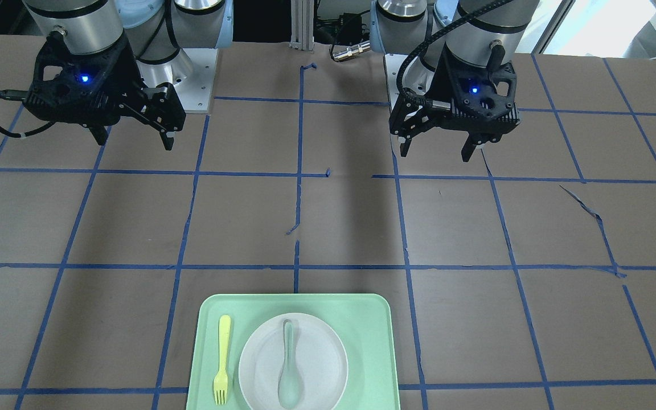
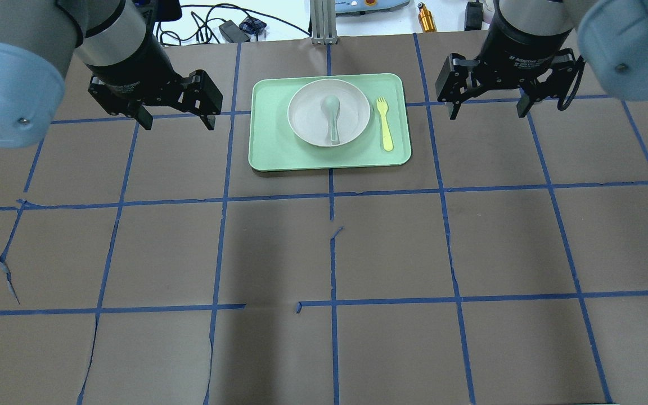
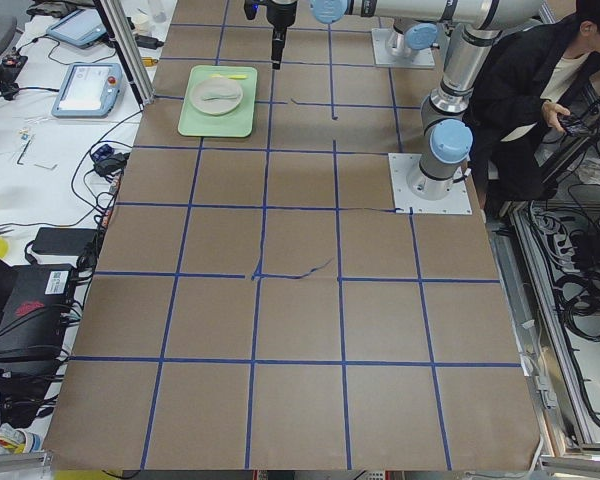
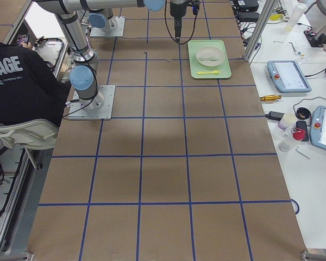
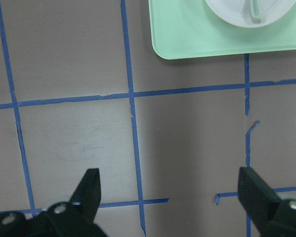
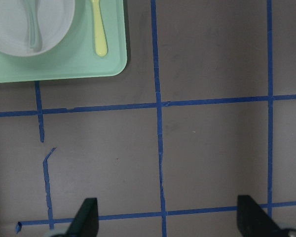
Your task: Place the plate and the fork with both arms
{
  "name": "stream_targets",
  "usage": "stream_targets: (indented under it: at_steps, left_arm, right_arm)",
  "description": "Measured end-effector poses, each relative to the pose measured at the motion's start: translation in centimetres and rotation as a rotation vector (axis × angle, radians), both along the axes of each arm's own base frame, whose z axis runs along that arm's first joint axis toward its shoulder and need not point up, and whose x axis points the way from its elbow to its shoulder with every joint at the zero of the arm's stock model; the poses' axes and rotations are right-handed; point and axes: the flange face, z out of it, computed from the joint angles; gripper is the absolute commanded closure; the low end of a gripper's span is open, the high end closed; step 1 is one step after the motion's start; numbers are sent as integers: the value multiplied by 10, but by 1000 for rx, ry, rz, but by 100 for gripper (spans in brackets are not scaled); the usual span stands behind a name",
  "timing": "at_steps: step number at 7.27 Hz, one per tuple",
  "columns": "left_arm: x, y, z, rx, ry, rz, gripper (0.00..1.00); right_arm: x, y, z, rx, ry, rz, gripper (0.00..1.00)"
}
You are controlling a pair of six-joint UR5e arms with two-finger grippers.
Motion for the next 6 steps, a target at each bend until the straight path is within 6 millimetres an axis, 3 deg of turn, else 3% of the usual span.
stream_targets:
  at_steps: [6]
  left_arm:
    - [0, 0, -2, 2, -2, 1, 0]
  right_arm:
    - [1, -1, -3, 8, -10, 1, 0]
